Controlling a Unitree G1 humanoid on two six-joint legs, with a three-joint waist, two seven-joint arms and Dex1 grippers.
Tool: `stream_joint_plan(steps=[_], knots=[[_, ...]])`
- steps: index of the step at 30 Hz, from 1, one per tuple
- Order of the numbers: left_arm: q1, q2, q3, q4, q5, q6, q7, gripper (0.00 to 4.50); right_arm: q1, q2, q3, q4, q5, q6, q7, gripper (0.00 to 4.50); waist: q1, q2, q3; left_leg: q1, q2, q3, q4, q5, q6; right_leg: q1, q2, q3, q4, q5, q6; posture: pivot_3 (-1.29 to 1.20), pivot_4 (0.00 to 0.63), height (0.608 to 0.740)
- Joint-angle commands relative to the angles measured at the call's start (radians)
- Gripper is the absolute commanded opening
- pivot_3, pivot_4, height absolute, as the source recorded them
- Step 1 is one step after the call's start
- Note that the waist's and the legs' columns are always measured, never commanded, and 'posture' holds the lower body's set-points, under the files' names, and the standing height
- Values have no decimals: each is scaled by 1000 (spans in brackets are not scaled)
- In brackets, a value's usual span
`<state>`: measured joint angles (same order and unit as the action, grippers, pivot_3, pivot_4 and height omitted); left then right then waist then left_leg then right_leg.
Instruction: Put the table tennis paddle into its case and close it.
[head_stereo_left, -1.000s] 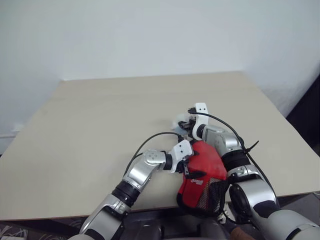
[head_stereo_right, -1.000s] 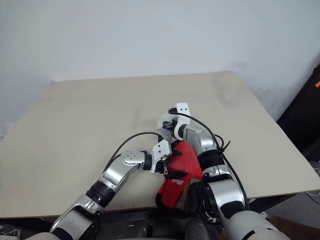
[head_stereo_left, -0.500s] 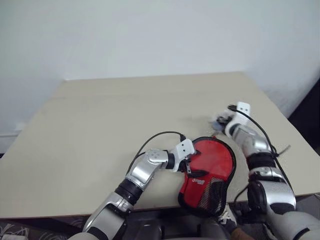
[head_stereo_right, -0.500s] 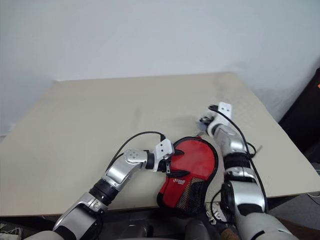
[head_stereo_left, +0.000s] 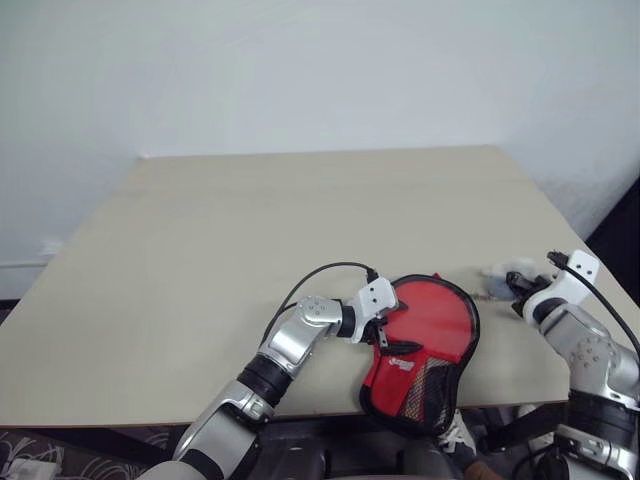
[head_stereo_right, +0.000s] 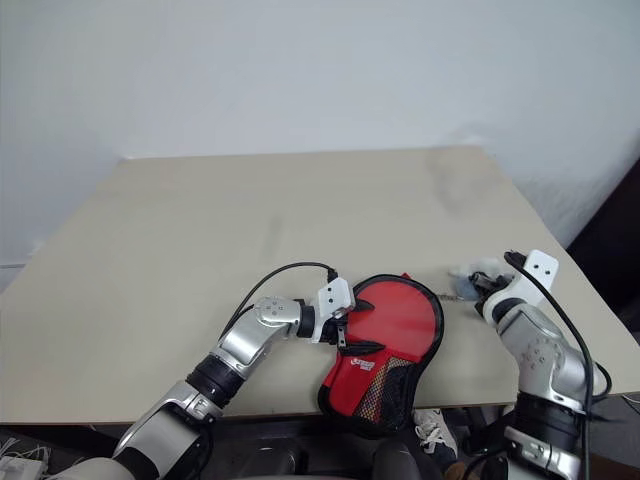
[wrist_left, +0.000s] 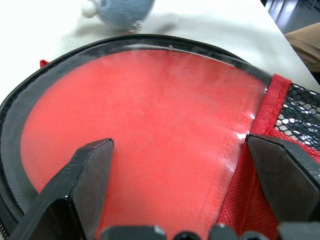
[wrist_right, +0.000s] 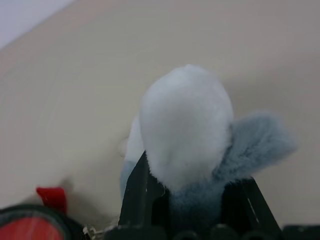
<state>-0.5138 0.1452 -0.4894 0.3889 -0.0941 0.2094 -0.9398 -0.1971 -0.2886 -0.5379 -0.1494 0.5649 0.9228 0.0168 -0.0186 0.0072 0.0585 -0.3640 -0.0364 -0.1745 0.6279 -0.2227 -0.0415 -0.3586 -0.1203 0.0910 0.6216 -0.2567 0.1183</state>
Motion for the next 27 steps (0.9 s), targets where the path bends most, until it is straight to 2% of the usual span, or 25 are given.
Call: stream_joint_plan(steps=[1, 10, 14, 18, 27], knots=[[19, 16, -23, 82, 57, 22, 1, 4500, 54, -17, -100, -130, 45, 39, -41, 483, 1, 0, 0, 0, 0, 0, 0, 0, 0, 0, 0, 0, 0, 0, 0, 0, 0, 740], [35, 25, -32, 59, 61, 26, -14, 4500, 300, -96, -142, -377, 259, 157, 94, 476, 18, -1, 1, -6, 0, 1, 0, -1, 0, -6, 0, 0, -1, 0, 0, 0, 0, 740], [41, 27, -31, 54, 61, 31, -16, 4500, 404, -164, -119, -459, 331, 175, 184, 461, 18, -3, 1, -13, 1, 1, 2, 0, 0, -13, 0, 0, 0, 0, 0, 0, 0, 740], [43, 24, -33, 49, 62, 32, -15, 4500, 506, -215, -102, -508, 403, 177, 281, 460, 18, -6, 3, -13, 1, 1, 2, -1, 0, -13, 0, 0, 0, 0, 0, 0, 0, 740], [49, 29, -30, 37, 60, 43, -17, 4500, 777, -226, -13, -668, 445, 102, 422, 459, 18, -7, 3, -13, 1, 2, 2, -4, -5, -15, 0, -1, -2, 0, 0, 0, 0, 740]])
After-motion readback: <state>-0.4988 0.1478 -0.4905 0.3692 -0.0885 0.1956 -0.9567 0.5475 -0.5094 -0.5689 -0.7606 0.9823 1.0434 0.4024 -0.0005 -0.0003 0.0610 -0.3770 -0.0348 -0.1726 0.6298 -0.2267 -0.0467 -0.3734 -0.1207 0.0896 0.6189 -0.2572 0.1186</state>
